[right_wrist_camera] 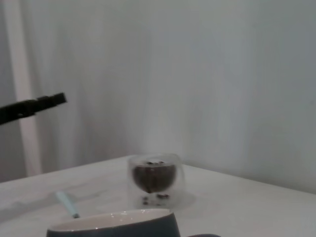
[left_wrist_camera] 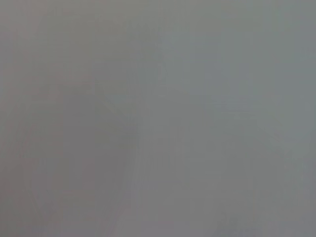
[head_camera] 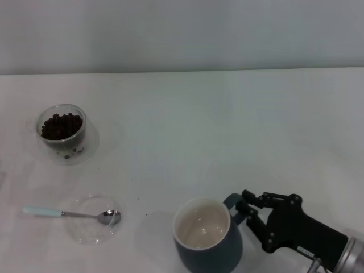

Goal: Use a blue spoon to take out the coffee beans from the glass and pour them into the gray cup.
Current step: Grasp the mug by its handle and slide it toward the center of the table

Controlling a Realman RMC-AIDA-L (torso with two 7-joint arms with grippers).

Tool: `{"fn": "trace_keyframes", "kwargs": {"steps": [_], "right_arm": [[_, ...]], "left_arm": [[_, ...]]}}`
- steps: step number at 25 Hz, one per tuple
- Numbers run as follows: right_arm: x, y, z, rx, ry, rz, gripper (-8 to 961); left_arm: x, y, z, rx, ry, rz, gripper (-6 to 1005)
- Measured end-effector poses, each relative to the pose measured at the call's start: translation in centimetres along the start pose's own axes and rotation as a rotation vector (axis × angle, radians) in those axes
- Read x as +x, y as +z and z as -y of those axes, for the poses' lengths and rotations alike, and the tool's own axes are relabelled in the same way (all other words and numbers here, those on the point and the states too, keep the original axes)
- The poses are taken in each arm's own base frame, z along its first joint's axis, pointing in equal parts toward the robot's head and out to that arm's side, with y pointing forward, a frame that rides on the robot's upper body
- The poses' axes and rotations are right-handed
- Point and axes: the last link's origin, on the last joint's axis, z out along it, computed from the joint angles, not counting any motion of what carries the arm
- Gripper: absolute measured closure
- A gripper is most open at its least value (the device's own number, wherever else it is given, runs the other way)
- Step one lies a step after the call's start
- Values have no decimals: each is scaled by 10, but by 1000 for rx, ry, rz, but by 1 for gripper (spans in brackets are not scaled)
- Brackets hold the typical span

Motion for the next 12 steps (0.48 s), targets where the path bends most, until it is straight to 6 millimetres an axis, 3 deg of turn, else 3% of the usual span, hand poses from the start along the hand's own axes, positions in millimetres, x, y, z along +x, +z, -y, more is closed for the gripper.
{"fn": "trace_keyframes", "kwargs": {"steps": [12], "right_arm": [[-6, 11, -16, -80, -9, 22, 792]], "left_arm": [[-1, -1, 0, 2, -1, 3, 112]]}}
